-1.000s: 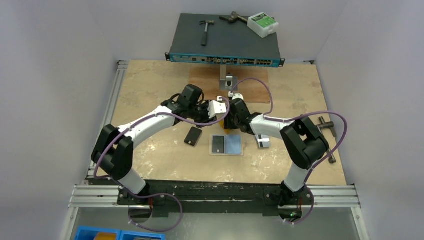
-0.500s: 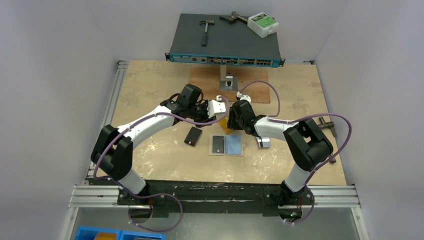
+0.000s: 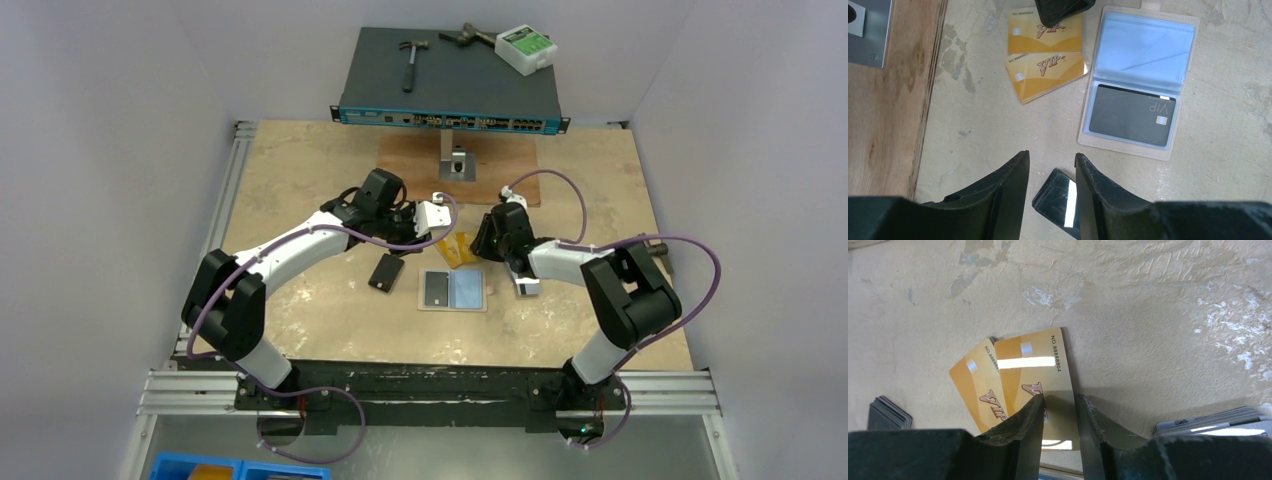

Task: Put the credit cards into the card holder
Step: Pick up the credit card from the center of the board.

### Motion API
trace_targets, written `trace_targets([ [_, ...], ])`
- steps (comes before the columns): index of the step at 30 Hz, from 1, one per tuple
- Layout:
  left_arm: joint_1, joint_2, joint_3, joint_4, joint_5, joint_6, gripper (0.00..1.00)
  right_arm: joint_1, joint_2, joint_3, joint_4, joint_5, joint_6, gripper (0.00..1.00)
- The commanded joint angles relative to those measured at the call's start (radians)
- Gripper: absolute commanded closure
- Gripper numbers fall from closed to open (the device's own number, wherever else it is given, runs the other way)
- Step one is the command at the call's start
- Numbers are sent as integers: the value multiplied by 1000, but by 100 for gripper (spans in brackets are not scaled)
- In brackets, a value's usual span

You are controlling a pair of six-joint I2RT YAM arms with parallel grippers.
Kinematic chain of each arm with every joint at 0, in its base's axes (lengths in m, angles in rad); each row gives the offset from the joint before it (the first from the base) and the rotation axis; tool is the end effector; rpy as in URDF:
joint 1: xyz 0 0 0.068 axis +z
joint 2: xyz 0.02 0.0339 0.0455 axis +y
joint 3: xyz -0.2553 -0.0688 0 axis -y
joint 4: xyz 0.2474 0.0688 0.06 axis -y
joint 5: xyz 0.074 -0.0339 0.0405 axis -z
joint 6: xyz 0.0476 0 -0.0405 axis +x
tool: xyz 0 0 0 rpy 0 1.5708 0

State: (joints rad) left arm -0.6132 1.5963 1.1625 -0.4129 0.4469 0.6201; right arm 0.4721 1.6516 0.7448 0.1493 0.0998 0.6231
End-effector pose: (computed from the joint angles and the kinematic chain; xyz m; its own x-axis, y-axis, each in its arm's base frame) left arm 0.2774 -0.2204 0.2316 -0.0609 0.6837 -0.7273 0.9689 0.2156 0.1215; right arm 0.2947 0.1452 0.1267 -0.7234 0.2826 -0.6300 0.0420 0.9287 0.3684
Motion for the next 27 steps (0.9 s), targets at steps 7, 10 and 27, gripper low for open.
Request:
trace_targets([
  [7, 5, 2, 9, 14, 35, -2, 62, -55, 14, -99, 48, -140, 81, 77],
  [10, 3, 26, 41, -4, 35, 2, 62, -78, 9, -123, 78, -175, 99, 82],
  [27, -8, 24, 56, -19, 51, -10, 62, -204, -27, -290, 438, -490, 238, 100],
])
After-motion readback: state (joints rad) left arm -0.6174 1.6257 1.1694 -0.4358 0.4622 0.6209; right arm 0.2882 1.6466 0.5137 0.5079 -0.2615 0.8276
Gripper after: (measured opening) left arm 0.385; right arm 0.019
